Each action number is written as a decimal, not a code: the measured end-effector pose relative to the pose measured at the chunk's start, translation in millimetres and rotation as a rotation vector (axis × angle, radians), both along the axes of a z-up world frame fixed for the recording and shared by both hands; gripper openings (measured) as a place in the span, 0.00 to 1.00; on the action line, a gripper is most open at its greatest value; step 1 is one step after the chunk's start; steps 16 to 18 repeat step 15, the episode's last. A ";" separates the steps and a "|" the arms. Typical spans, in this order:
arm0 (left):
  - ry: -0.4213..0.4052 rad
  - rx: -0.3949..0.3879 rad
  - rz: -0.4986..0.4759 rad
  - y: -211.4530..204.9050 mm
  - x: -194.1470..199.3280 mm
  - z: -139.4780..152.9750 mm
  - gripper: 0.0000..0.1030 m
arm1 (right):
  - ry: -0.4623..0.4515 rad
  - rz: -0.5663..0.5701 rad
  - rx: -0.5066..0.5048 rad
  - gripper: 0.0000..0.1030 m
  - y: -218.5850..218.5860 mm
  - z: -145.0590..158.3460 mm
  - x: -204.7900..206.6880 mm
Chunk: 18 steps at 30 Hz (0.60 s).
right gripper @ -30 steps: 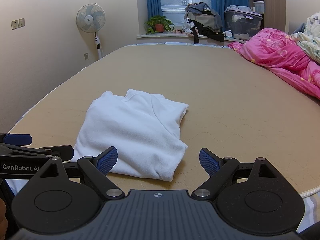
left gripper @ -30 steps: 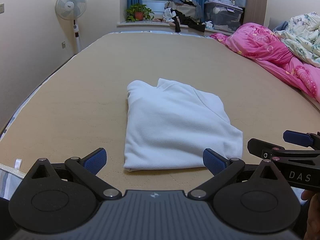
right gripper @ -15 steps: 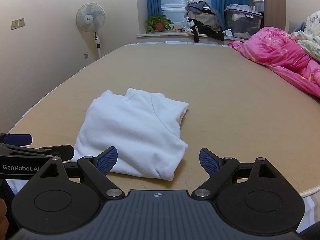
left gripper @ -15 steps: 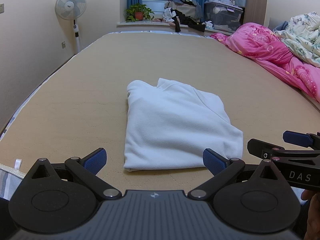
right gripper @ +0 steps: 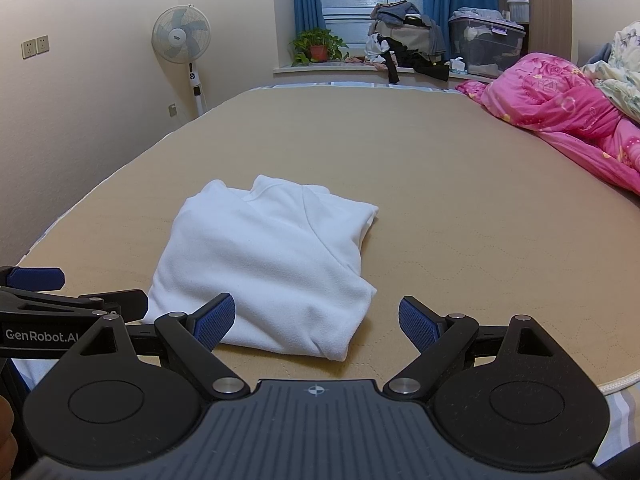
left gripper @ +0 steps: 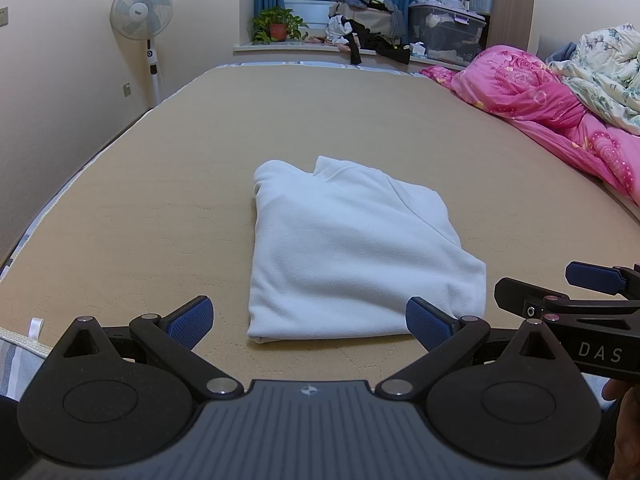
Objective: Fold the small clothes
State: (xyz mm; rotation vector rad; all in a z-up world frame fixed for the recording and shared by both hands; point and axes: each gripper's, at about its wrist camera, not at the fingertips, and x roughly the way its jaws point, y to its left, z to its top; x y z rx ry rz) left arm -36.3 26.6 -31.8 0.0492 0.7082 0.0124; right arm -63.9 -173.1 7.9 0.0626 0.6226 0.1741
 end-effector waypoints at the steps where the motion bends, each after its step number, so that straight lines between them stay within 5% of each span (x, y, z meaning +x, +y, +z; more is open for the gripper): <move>1: 0.000 0.000 0.000 -0.1 0.1 -0.1 1.00 | 0.000 0.000 0.000 0.87 0.0 0.1 -0.1; 18: 0.000 0.000 0.001 -0.3 0.0 -0.1 1.00 | 0.001 0.000 0.000 0.87 -0.7 0.7 -0.6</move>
